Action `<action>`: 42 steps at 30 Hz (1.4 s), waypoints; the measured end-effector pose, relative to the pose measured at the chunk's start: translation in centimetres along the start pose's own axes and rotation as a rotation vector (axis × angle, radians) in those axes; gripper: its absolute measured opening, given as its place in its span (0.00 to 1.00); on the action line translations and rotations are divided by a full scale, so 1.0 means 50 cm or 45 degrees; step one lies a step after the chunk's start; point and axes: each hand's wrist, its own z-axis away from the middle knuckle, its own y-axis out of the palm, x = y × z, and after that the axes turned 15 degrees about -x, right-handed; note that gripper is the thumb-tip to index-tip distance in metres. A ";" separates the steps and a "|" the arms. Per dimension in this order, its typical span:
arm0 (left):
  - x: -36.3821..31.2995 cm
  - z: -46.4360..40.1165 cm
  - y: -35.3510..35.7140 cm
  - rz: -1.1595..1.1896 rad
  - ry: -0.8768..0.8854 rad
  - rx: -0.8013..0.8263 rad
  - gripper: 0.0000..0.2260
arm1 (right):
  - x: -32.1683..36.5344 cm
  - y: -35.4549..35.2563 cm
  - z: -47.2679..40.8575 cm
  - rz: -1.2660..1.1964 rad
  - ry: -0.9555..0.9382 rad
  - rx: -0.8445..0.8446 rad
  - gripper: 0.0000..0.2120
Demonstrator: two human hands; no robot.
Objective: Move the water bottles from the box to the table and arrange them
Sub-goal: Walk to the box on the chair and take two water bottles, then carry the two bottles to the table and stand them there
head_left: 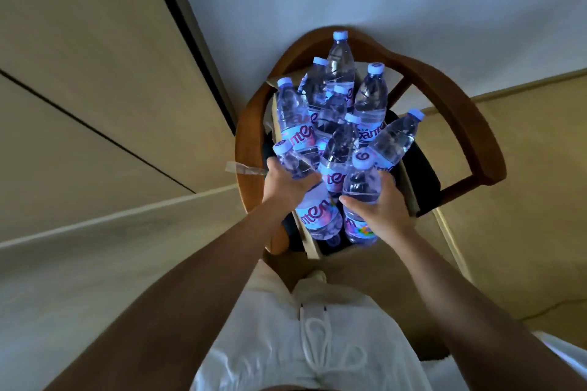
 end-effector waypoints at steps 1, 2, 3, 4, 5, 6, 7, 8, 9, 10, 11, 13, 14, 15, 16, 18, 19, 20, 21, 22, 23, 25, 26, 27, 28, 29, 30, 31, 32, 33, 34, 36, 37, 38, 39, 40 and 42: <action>-0.002 0.002 -0.013 0.006 0.032 -0.024 0.29 | 0.006 0.007 -0.003 -0.015 -0.018 0.007 0.24; -0.002 0.002 -0.029 0.015 0.055 -0.044 0.28 | 0.014 0.017 -0.006 -0.020 -0.041 0.025 0.25; 0.002 0.003 -0.053 0.036 0.067 -0.063 0.28 | 0.026 0.031 -0.006 -0.009 -0.080 0.062 0.24; 0.008 0.005 -0.079 0.053 0.091 -0.066 0.27 | 0.039 0.044 -0.005 0.000 -0.118 0.095 0.23; 0.013 0.008 -0.107 0.060 0.125 -0.073 0.26 | 0.057 0.058 -0.004 0.009 -0.166 0.126 0.23; 0.020 0.012 -0.139 0.051 0.159 -0.091 0.26 | 0.076 0.073 -0.004 0.013 -0.213 0.165 0.23; 0.025 0.017 -0.170 0.020 0.183 -0.115 0.26 | 0.094 0.087 -0.005 0.013 -0.247 0.205 0.24; 0.034 0.023 -0.207 -0.014 0.196 -0.164 0.27 | 0.116 0.107 -0.003 0.016 -0.283 0.252 0.25; 0.046 0.029 -0.244 -0.038 0.204 -0.223 0.27 | 0.139 0.128 0.002 0.028 -0.325 0.294 0.26; 0.060 0.035 -0.282 -0.048 0.202 -0.289 0.28 | 0.162 0.151 0.009 0.037 -0.366 0.331 0.25; 0.077 0.042 -0.321 -0.040 0.186 -0.350 0.29 | 0.185 0.176 0.019 0.032 -0.394 0.367 0.23; 0.113 0.058 -0.394 0.014 0.120 -0.456 0.28 | 0.223 0.228 0.043 0.001 -0.420 0.434 0.23; 0.136 0.067 -0.432 0.048 0.090 -0.513 0.27 | 0.242 0.258 0.061 -0.003 -0.423 0.475 0.23; 0.161 0.078 -0.471 0.082 0.067 -0.574 0.26 | 0.263 0.290 0.083 0.007 -0.432 0.521 0.24; 0.186 0.089 -0.511 0.110 0.052 -0.640 0.24 | 0.286 0.324 0.107 0.010 -0.450 0.573 0.25; 0.233 0.109 -0.588 0.144 0.019 -0.753 0.24 | 0.334 0.390 0.163 -0.006 -0.502 0.664 0.25; 0.257 0.119 -0.627 0.156 0.002 -0.806 0.24 | 0.358 0.425 0.198 -0.019 -0.527 0.697 0.24; 0.283 0.129 -0.666 0.169 -0.017 -0.862 0.25 | 0.383 0.459 0.235 -0.031 -0.548 0.720 0.22; 0.309 0.139 -0.708 0.177 -0.032 -0.924 0.25 | 0.408 0.493 0.273 -0.041 -0.563 0.742 0.20; 0.330 0.146 -0.742 0.183 -0.043 -0.977 0.26 | 0.431 0.520 0.306 -0.059 -0.565 0.767 0.19; 0.358 0.157 -0.783 0.198 -0.059 -1.031 0.26 | 0.456 0.554 0.344 -0.078 -0.581 0.811 0.19; 0.411 0.178 -0.860 0.217 -0.076 -1.110 0.27 | 0.500 0.614 0.419 -0.089 -0.625 0.908 0.19; 0.436 0.189 -0.897 0.222 -0.080 -1.146 0.28 | 0.522 0.644 0.458 -0.103 -0.651 0.953 0.20; 0.457 0.196 -0.926 0.225 -0.091 -1.182 0.28 | 0.541 0.665 0.491 -0.128 -0.676 0.986 0.22; 0.482 0.205 -0.957 0.238 -0.112 -1.235 0.27 | 0.560 0.691 0.527 -0.156 -0.697 1.020 0.24; 0.506 0.216 -0.985 0.248 -0.137 -1.295 0.26 | 0.577 0.715 0.562 -0.177 -0.709 1.052 0.26; 0.528 0.227 -1.009 0.255 -0.172 -1.359 0.25 | 0.594 0.738 0.594 -0.187 -0.724 1.081 0.26; 0.550 0.238 -1.033 0.259 -0.211 -1.428 0.26 | 0.611 0.762 0.624 -0.186 -0.748 1.115 0.26; 0.569 0.249 -1.049 0.253 -0.250 -1.486 0.27 | 0.624 0.778 0.647 -0.180 -0.770 1.143 0.26; 0.597 0.260 -1.069 0.259 -0.296 -1.549 0.29 | 0.637 0.805 0.675 -0.164 -0.801 1.178 0.26; 0.620 0.271 -1.084 0.275 -0.327 -1.595 0.30 | 0.647 0.826 0.699 -0.148 -0.825 1.203 0.27; 0.653 0.291 -1.112 0.328 -0.366 -1.649 0.30 | 0.665 0.860 0.742 -0.134 -0.871 1.258 0.28; 0.669 0.296 -1.127 0.342 -0.379 -1.661 0.30 | 0.671 0.880 0.762 -0.130 -0.881 1.291 0.28; 0.690 0.299 -1.152 0.347 -0.402 -1.679 0.30 | 0.681 0.911 0.789 -0.117 -0.892 1.335 0.28; 0.707 0.301 -1.177 0.341 -0.423 -1.698 0.29 | 0.694 0.939 0.818 -0.096 -0.913 1.375 0.27; 0.723 0.300 -1.201 0.345 -0.450 -1.712 0.28 | 0.710 0.964 0.846 -0.069 -0.938 1.407 0.27; 0.776 0.288 -1.280 0.384 -0.511 -1.780 0.27 | 0.751 1.055 0.922 -0.042 -1.000 1.497 0.26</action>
